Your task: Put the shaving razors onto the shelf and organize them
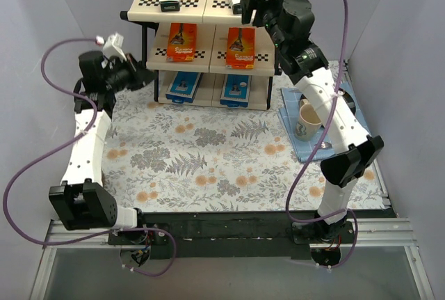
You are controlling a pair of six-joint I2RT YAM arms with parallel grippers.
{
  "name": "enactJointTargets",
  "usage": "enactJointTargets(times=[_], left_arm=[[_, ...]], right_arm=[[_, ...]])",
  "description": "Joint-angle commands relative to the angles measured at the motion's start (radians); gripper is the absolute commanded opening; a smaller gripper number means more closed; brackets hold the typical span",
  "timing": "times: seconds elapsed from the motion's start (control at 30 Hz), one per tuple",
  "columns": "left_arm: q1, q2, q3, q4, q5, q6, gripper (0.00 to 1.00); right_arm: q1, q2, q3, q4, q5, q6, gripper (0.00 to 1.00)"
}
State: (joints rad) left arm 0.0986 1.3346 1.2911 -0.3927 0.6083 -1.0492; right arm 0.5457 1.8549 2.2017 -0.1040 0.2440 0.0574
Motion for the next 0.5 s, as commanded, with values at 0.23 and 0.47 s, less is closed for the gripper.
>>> enactJointTargets(times=[0.23, 0.47], left_arm=[[-0.434, 0.316, 0.657, 0.150, -0.141, 0.121, 0.00], [-0.550, 0.434, 0.777, 0.228, -0.433, 0.121, 0.00]], right_arm=[[-0.110, -0.086, -0.020, 0.093, -0.041, 0.007, 0.63], [-0.128, -0.069, -0.043, 0.130, -0.057, -0.033, 0.45]])
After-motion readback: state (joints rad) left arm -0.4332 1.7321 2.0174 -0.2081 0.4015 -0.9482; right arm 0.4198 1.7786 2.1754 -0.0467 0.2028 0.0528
